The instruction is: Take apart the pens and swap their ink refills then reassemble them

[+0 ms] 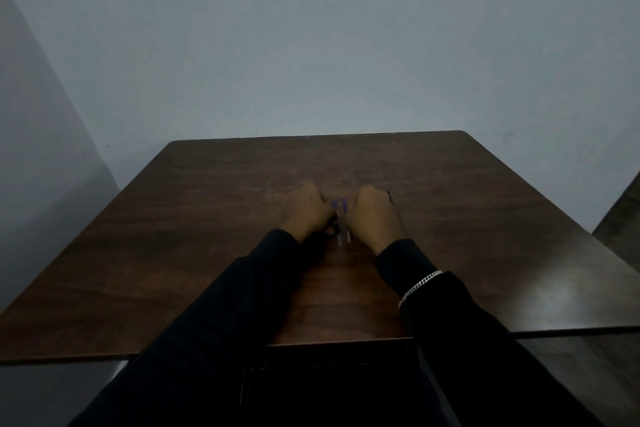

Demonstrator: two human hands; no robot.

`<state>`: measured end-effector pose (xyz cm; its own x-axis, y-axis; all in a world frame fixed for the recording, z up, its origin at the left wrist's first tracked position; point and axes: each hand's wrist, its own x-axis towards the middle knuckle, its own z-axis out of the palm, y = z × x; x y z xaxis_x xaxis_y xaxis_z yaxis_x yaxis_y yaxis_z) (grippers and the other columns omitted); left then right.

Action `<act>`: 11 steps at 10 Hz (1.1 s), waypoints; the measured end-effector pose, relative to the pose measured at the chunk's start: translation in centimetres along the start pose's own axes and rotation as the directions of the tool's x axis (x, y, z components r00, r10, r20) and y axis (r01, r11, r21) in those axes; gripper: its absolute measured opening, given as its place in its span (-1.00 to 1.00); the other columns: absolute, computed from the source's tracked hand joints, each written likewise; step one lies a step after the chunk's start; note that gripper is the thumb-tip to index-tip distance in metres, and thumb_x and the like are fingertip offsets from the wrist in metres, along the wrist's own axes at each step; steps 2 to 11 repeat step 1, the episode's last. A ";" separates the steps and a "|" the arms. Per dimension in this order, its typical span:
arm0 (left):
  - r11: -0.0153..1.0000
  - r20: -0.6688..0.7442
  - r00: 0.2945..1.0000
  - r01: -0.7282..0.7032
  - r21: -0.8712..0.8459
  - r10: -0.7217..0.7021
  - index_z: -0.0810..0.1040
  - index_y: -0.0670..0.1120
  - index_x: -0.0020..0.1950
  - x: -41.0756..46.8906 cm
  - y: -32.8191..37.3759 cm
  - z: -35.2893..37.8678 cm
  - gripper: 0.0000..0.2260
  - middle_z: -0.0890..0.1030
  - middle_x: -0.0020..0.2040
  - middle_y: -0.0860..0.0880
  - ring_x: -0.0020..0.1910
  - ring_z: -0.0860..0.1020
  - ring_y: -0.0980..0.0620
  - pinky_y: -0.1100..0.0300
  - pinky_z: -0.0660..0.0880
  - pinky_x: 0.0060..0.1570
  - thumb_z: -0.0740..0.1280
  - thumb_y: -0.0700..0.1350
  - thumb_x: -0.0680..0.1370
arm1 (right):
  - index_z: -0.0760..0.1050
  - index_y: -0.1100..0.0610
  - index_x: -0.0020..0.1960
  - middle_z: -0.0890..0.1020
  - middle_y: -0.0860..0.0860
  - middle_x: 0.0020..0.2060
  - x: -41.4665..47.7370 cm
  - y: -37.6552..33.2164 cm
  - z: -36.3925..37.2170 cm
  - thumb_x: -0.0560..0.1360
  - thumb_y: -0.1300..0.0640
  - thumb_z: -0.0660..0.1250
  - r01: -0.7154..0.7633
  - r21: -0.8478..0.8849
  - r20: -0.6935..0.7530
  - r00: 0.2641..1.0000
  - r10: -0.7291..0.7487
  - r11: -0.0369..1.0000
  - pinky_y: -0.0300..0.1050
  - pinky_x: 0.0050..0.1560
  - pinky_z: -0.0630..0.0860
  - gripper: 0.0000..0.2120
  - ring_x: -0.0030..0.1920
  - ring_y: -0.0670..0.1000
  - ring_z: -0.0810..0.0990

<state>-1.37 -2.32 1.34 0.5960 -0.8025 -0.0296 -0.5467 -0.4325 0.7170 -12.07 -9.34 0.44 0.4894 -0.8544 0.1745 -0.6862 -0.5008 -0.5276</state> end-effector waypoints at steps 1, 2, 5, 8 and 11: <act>0.984 -0.076 0.992 -0.093 0.153 0.106 0.65 -0.19 -0.25 -0.4 -0.2 -0.6 -0.74 0.75 -0.18 -0.22 -0.17 0.72 -0.13 -0.02 0.65 -0.10 0.43 -0.15 0.63 | 0.42 0.11 -0.32 0.54 0.05 -0.33 -0.3 0.1 -1.1 0.59 0.06 0.37 0.051 0.044 -0.014 0.999 -0.050 0.998 -0.17 -0.47 0.35 -0.67 -0.28 0.10 0.58; 0.984 -0.076 0.992 -0.093 0.153 0.106 0.65 -0.19 -0.25 -0.4 -0.2 -0.6 -0.74 0.75 -0.18 -0.22 -0.17 0.72 -0.13 -0.02 0.65 -0.10 0.43 -0.15 0.63 | 0.42 0.11 -0.32 0.54 0.05 -0.33 -0.3 0.1 -1.1 0.59 0.06 0.37 0.051 0.044 -0.014 0.999 -0.050 0.998 -0.17 -0.47 0.35 -0.67 -0.28 0.10 0.58; 0.984 -0.076 0.992 -0.093 0.153 0.106 0.65 -0.19 -0.25 -0.4 -0.2 -0.6 -0.74 0.75 -0.18 -0.22 -0.17 0.72 -0.13 -0.02 0.65 -0.10 0.43 -0.15 0.63 | 0.42 0.11 -0.32 0.54 0.05 -0.33 -0.3 0.1 -1.1 0.59 0.06 0.37 0.051 0.044 -0.014 0.999 -0.050 0.998 -0.17 -0.47 0.35 -0.67 -0.28 0.10 0.58; 0.984 -0.076 0.992 -0.093 0.153 0.106 0.65 -0.19 -0.25 -0.4 -0.2 -0.6 -0.74 0.75 -0.18 -0.22 -0.17 0.72 -0.13 -0.02 0.65 -0.10 0.43 -0.15 0.63 | 0.42 0.11 -0.32 0.54 0.05 -0.33 -0.3 0.1 -1.1 0.59 0.06 0.37 0.051 0.044 -0.014 0.999 -0.050 0.998 -0.17 -0.47 0.35 -0.67 -0.28 0.10 0.58; 0.984 -0.076 0.992 -0.093 0.153 0.106 0.65 -0.19 -0.25 -0.4 -0.2 -0.6 -0.74 0.75 -0.18 -0.22 -0.17 0.72 -0.13 -0.02 0.65 -0.10 0.43 -0.15 0.63 | 0.42 0.11 -0.32 0.54 0.05 -0.33 -0.3 0.1 -1.1 0.59 0.06 0.37 0.051 0.044 -0.014 0.999 -0.050 0.998 -0.17 -0.47 0.35 -0.67 -0.28 0.10 0.58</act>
